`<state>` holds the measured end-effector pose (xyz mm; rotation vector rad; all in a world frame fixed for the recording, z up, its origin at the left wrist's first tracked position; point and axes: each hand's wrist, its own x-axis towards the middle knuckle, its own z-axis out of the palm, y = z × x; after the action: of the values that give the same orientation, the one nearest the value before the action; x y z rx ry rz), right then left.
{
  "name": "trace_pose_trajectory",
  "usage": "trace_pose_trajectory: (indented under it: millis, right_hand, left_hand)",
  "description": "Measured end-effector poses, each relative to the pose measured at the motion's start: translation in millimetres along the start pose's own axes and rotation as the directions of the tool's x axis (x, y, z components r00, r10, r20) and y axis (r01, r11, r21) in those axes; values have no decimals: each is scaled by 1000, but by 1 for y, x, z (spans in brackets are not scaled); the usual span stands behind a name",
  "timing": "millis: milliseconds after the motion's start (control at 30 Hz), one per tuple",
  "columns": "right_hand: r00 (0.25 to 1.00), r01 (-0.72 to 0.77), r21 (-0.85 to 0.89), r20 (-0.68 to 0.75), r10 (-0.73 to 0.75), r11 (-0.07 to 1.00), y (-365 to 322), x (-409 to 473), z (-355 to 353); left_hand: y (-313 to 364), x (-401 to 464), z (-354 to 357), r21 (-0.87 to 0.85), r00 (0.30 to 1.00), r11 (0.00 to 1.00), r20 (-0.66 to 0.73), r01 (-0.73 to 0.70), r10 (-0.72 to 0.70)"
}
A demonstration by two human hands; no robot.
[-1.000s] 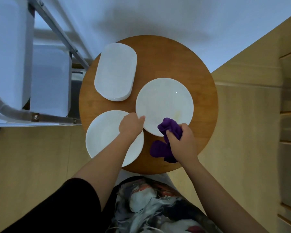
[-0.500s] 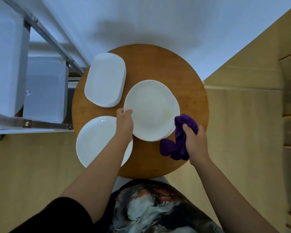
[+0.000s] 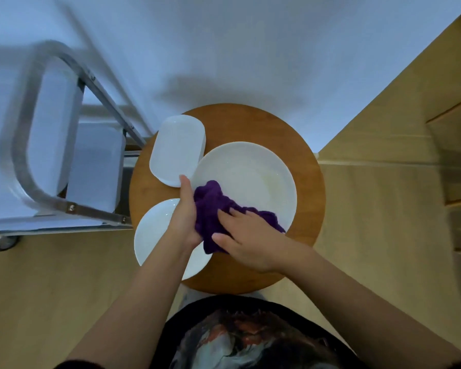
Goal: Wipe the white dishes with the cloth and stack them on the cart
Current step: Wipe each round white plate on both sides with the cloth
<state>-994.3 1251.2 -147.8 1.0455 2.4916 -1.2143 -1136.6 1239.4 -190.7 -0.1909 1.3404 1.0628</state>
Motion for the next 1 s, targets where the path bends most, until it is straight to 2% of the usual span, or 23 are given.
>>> trace_pose_trajectory:
  millis: [33,67,233,300,400,533,600,733,833,933,1000]
  right_hand:
    - [998,54,-191,-27,-61,980,-2,1,4]
    - [992,94,-301,-50,-115,949,-4,1,8]
    - [948,234,-599,-33,-315,766,-9,12,0]
    - [937,258,-666,-2,-348,700,-8,16,-8]
    - [934,257,-687,-4,-358,679,-7,18,-17]
    - [937,202,-754,-38,-348,625,-1,18,-51]
    - [936,159,-792,-69,-346,589,0,15,-66]
    - [932,-29,-760,-255,-256,650,1,-2,-69]
    - [919,-162,-682,-367,-142,713,2,-20,-56]
    - [924,-162,-544,-376,-66,823,-6,-32,-39]
    - [902,-154,-437,-429,-55,886,-17,-38,-24]
  left_hand:
    - [4,-7,-4,-3,1000,1000,2,-21,21]
    - [10,-14,-7,-3,999,999,3,-39,39]
    - [29,-45,-22,32,998,999,57,-15,13]
    - [30,-54,-26,60,997,998,67,-34,30]
    - [33,-63,-28,134,996,988,71,-71,62]
    - [35,-77,-28,207,988,972,126,-110,85]
    - [32,-82,-27,185,984,973,137,-141,116]
    - [41,-91,-25,98,965,977,203,-192,169]
    - [53,-95,-27,74,957,960,126,-271,261]
    - [63,-91,-29,26,959,960,68,-279,277]
    - [66,-88,-29,2,962,963,21,-271,271]
